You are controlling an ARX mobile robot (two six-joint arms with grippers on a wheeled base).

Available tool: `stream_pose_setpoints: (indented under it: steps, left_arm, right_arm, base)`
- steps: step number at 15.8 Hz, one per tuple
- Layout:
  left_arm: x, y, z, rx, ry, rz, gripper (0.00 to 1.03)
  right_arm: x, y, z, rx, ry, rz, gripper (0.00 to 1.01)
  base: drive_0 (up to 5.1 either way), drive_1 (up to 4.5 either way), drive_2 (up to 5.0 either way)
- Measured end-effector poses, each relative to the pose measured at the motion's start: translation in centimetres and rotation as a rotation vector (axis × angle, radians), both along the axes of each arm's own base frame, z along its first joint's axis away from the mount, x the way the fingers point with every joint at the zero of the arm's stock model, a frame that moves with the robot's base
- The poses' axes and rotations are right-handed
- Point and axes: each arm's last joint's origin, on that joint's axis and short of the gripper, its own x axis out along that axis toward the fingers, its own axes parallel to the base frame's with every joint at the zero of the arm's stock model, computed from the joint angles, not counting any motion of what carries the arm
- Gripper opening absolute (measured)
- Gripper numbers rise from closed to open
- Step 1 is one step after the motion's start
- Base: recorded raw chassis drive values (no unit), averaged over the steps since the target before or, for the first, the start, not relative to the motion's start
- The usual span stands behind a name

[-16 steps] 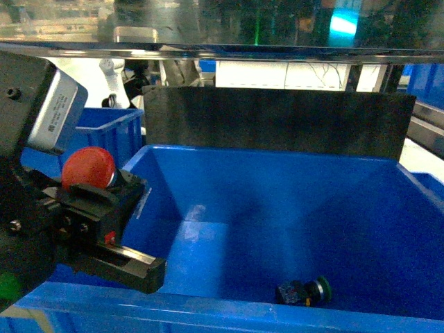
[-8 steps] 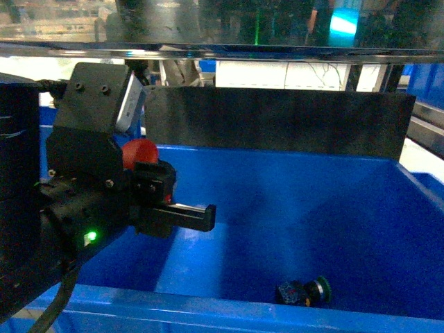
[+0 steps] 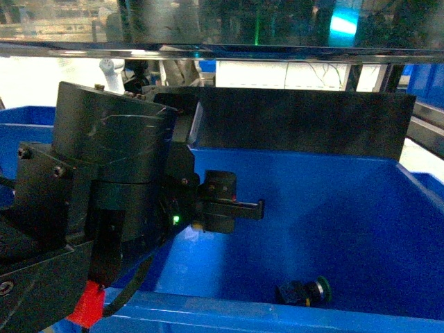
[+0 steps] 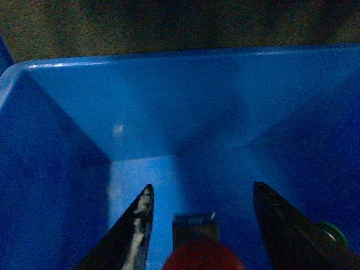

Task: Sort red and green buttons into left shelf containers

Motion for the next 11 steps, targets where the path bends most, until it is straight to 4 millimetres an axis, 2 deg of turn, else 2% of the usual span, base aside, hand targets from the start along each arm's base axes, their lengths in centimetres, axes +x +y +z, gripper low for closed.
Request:
stream_pose_setpoints:
  steps: [4, 6, 9, 11]
  left_arm:
    - [0.4, -0.1, 0.0, -0.042, -0.006, 0.031, 0.97]
    - [-0.5, 0.4, 0.2, -0.042, -0.011, 0.047, 0.98]
    - [-2.6, 2.2, 2.1, -0.068, -0.075, 0.096, 0.98]
    - [-4.9, 3.6, 3.1, -0.065, -0.096, 0.114, 0.98]
  right_arm:
    - [0.0, 0.0, 0.0, 0.0, 0.0, 0.0, 0.98]
    - [0.0, 0.0, 0.0, 0.0, 0.0, 0.0, 0.98]
    - [0.0, 0.0, 0.0, 0.0, 0.0, 0.0, 0.98]
    - [0.0, 0.0, 0.0, 0.0, 0.0, 0.0, 0.98]
  base:
    - [0.0, 0.0, 0.0]
    - [0.0, 0.0, 0.0]
    - [0.0, 0.0, 0.0]
    - [0.0, 0.0, 0.0]
